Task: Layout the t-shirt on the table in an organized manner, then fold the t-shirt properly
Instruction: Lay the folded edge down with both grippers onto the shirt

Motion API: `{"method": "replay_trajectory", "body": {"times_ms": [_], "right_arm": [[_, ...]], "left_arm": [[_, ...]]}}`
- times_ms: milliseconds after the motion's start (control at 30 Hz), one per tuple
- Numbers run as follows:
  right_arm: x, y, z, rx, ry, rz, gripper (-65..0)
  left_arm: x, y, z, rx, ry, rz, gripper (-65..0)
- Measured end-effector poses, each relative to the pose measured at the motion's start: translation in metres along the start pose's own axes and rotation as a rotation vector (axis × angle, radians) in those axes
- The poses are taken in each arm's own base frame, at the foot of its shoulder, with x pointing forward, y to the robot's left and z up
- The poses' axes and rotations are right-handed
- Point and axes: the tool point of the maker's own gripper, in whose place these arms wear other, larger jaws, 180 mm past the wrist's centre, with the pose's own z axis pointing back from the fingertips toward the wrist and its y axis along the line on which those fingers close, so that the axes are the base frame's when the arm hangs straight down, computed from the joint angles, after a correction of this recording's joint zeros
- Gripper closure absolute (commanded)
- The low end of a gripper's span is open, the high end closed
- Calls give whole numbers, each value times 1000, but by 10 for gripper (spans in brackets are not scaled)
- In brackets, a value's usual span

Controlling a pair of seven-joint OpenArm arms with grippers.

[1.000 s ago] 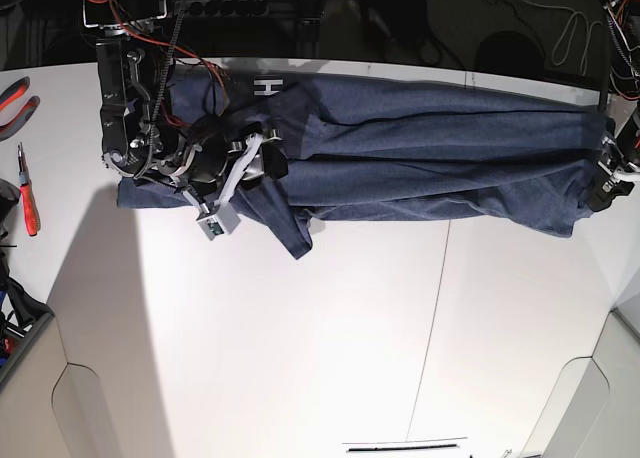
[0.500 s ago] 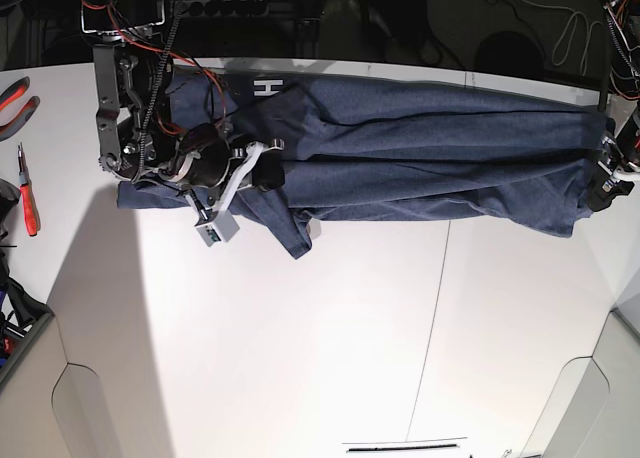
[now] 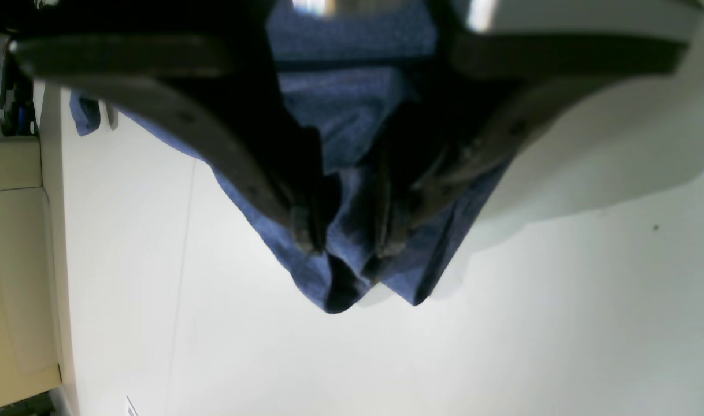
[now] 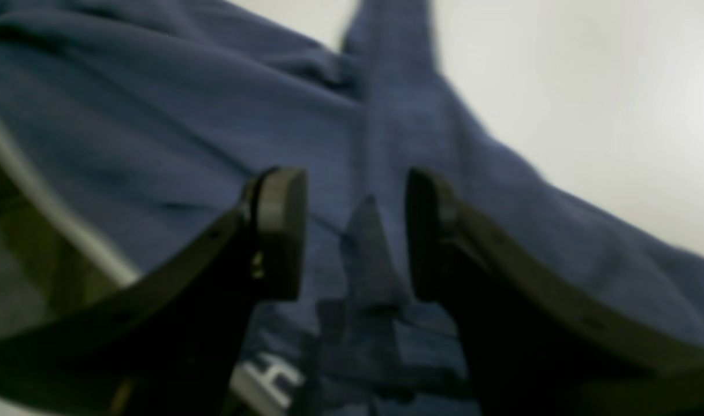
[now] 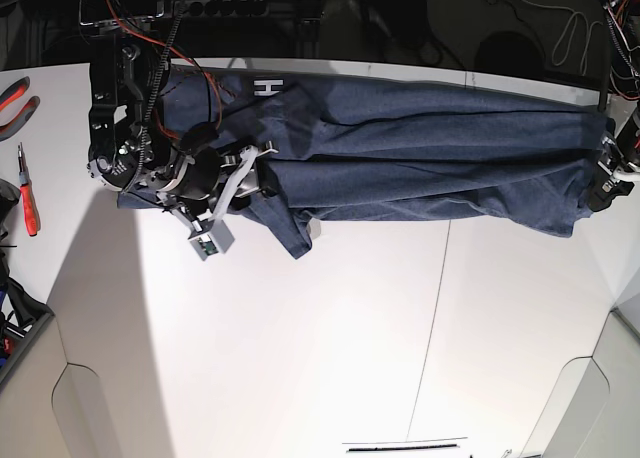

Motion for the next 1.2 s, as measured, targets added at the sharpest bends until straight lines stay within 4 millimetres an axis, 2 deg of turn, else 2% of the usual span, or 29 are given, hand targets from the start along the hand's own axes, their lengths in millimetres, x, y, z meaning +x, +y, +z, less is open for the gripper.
{"method": "replay_trajectory", "body": {"times_ms": [133,267,400,767,833,900,933,1200], "right_arm": [[2,-18,5,-43,-30,-45,-277],[-15,-29,0,-44,3,-111,-277],[-32,-20,-11,23,38,-161,-276],[-29,0,-12,137,24,-200,-234],[-29,1,-12,139,25,-197,-195],[-29,2,-12,142,29,-194,-49],[-30,3,-12,145,33,-192,0],[-33,24,-8,263,69,-226,0]], "left_arm": [[0,0,0,0,0,-1,-184],[1,0,0,0,-1,-1,-184],[1,-1,-1,-2,-2,-1,-184],[1,-1,-1,-2,-2,-1,-184],[1,-1,-1,-1,-2,-1,-184],[1,-1,-1,-2,-2,0,-184],[1,-1,-1,-2,-2,0,-184],[1,-1,-1,-2,-2,0,-184]]}}
